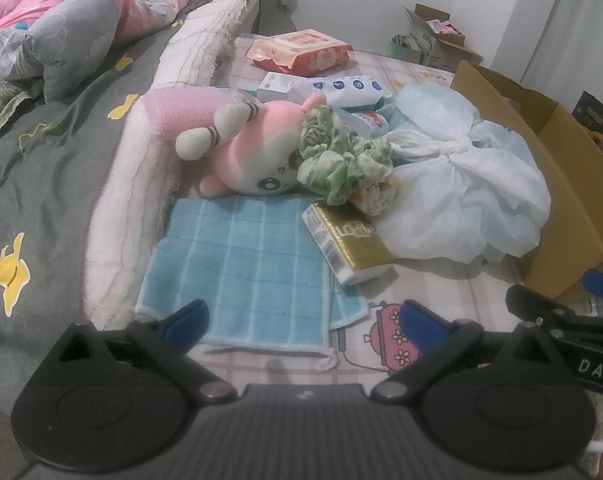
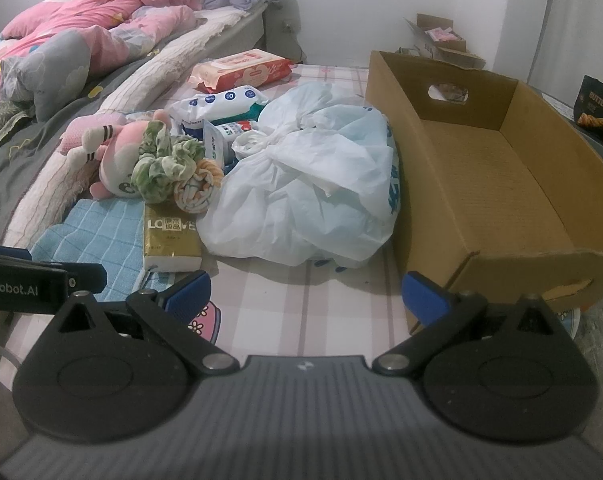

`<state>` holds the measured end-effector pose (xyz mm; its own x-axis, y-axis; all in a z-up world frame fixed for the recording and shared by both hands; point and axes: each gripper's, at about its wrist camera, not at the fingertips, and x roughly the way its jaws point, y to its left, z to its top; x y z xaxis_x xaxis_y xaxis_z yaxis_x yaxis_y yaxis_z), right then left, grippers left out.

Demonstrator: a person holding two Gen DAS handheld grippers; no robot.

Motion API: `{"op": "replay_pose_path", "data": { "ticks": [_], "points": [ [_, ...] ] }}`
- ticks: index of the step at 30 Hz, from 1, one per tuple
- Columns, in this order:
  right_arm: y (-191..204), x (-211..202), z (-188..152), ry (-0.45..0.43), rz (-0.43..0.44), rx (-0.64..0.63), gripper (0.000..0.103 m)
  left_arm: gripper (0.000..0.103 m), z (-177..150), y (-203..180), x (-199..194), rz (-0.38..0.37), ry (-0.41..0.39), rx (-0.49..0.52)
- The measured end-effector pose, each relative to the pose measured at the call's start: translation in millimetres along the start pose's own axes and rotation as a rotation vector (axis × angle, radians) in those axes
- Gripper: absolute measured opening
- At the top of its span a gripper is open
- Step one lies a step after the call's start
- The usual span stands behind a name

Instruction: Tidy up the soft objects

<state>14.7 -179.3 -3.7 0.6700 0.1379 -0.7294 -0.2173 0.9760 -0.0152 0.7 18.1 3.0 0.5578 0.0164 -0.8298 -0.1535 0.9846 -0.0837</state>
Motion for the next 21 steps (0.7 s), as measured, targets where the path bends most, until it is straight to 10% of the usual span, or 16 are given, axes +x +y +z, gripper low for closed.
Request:
{"op": "replay_pose_path", "data": {
  "ticks": [21],
  "points": [
    [23, -13, 40, -0.164, 0.054, -0.089, 0.102, 0.102, 15, 38, -28, 0.019, -0.145, 0.015]
  ]
}}
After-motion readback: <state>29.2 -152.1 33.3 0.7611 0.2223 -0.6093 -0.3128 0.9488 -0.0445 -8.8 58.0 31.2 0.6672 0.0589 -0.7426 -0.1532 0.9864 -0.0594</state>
